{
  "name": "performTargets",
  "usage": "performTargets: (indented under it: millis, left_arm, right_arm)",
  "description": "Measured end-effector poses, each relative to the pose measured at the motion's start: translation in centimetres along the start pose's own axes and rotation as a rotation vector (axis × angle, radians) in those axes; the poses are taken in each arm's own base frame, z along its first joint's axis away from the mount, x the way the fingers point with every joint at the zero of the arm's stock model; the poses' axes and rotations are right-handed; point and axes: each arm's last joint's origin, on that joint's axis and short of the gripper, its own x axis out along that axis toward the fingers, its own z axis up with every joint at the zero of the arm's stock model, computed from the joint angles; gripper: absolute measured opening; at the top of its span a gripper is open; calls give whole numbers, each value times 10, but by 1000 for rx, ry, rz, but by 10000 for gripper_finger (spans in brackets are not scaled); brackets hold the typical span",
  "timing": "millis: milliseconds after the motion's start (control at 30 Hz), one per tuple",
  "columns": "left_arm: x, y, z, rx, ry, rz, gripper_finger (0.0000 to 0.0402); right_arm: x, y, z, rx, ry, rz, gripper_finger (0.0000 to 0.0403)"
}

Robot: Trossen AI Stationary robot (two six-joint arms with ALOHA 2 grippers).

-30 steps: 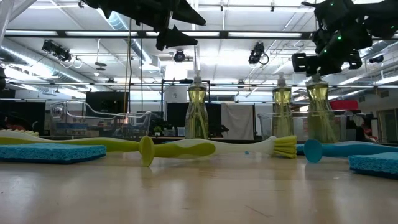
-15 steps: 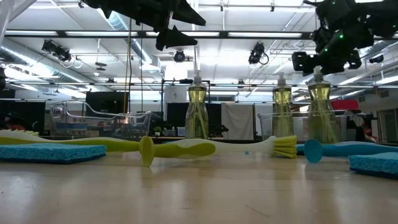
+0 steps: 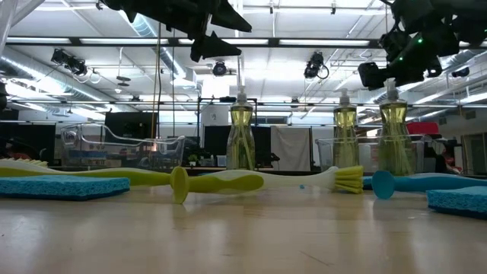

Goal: Pick & Place Kitchen Sink Supplies
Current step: Put the yellow dish soap bottle into the right transparent bin

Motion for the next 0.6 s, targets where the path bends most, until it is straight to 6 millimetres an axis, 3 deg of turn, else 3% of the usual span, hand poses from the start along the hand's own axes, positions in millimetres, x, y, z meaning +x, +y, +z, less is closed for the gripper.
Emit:
performTargets:
  millis: [600]
  left_arm:
    - [0,0,6,8,-22,40,346]
  right_arm:
    - [-42,-8,28,-36,-92,28,292]
